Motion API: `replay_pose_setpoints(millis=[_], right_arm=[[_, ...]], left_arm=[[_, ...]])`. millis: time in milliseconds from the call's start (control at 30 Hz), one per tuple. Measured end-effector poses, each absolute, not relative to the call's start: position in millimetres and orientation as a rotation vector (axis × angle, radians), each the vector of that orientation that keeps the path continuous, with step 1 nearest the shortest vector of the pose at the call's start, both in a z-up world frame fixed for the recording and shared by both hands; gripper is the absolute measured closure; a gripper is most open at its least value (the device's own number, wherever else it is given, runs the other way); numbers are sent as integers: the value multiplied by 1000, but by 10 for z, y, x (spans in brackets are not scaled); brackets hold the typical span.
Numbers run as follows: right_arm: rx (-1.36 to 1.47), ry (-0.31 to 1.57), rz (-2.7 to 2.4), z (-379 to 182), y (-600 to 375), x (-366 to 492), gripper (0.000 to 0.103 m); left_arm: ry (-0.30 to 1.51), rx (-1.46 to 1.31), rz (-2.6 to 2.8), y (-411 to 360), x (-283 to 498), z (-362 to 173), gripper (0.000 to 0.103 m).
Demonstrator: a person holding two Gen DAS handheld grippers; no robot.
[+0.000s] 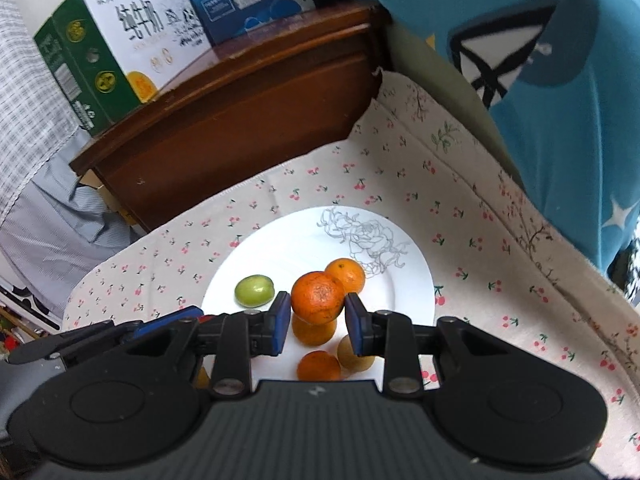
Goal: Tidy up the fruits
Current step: 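Carry the cherry tomato and orange over the plate with both grippers, then open both grippers to release the tomato and orange onto the plate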
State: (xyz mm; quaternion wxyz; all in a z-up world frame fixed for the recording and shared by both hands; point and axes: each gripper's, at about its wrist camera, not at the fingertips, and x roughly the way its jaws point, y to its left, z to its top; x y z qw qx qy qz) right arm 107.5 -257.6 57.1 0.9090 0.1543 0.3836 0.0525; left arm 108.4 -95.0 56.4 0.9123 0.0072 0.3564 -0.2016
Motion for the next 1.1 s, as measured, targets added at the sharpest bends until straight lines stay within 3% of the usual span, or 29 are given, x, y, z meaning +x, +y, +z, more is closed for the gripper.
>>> replay_pose_setpoints(millis=[300, 333, 433, 567, 767, 1100], right_arm=[[360, 817, 96, 470, -2583, 1191, 71], [361, 814, 95, 475, -2585, 1192, 71], [394, 805, 116, 504, -2613, 1189, 69], [400, 772, 117, 592, -2631, 1177, 60], [393, 724, 110, 757, -2619, 1089, 48], [345, 694, 103, 921, -2564, 872, 42]], left_arm=[[737, 16, -399, -955, 1184, 538, 76], [738, 12, -395, -947, 1188, 554, 72], [715, 20, -379, -937, 1158, 629, 46], [678, 52, -361, -927, 1092, 767, 20], [653, 90, -369, -916, 975, 939, 14], [672, 86, -344, -746, 815, 1044, 14]])
